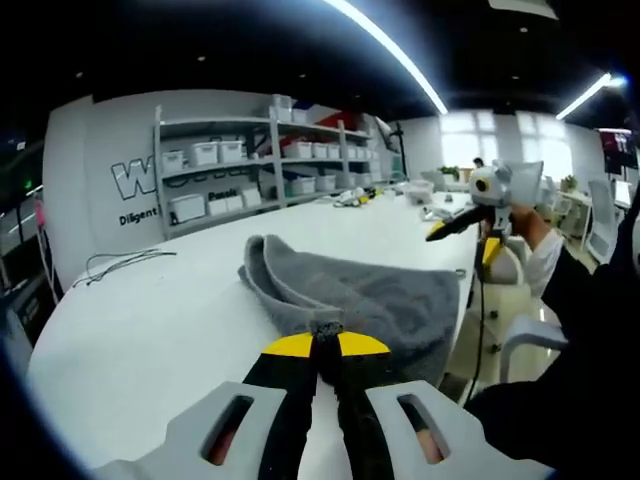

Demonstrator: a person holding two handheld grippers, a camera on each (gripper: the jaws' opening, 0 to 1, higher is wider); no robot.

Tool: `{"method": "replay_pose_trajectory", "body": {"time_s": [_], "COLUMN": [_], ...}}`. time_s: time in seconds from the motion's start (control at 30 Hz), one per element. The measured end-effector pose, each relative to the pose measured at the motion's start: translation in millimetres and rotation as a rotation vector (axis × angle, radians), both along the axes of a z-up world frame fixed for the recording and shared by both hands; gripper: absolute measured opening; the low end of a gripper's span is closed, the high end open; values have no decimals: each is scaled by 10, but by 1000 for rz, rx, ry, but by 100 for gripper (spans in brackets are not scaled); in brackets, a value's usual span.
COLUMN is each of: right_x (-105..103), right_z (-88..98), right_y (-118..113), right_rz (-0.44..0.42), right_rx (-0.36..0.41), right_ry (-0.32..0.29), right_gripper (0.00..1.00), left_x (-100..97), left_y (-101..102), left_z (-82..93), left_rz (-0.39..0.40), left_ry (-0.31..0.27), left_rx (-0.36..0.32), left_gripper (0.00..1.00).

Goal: Open the folded towel by lifting each exposed corner and separating the folded layers until the towel lies flat within the target outline without major curled edges

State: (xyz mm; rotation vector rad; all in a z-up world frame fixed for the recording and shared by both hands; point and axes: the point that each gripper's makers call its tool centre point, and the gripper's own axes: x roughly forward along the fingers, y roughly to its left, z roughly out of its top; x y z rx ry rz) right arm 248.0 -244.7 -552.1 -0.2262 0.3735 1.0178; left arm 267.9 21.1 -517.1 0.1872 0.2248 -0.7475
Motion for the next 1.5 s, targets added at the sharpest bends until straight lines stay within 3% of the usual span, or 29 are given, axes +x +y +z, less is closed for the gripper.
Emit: {"method": "replay_pose_trajectory", "body": {"time_s": [0.57,0.97,1.5], "right_x": [14,26,15], "right_z": [-36,-58,-73], "right_y": [30,41,24], "right_rz": [8,9,4], "right_rx": [-7,-11,-10], "right_ry": [9,17,21], "right_gripper": [82,82,82], "left_x": [-127,-279,-407], "left_y": [241,319,372], "left_z": [-200,-346,-431], "left_rz": [15,-23,-44], "left_ry": [87,174,232], "left_rx": [0,31,65], "left_gripper": [6,6,6]}}
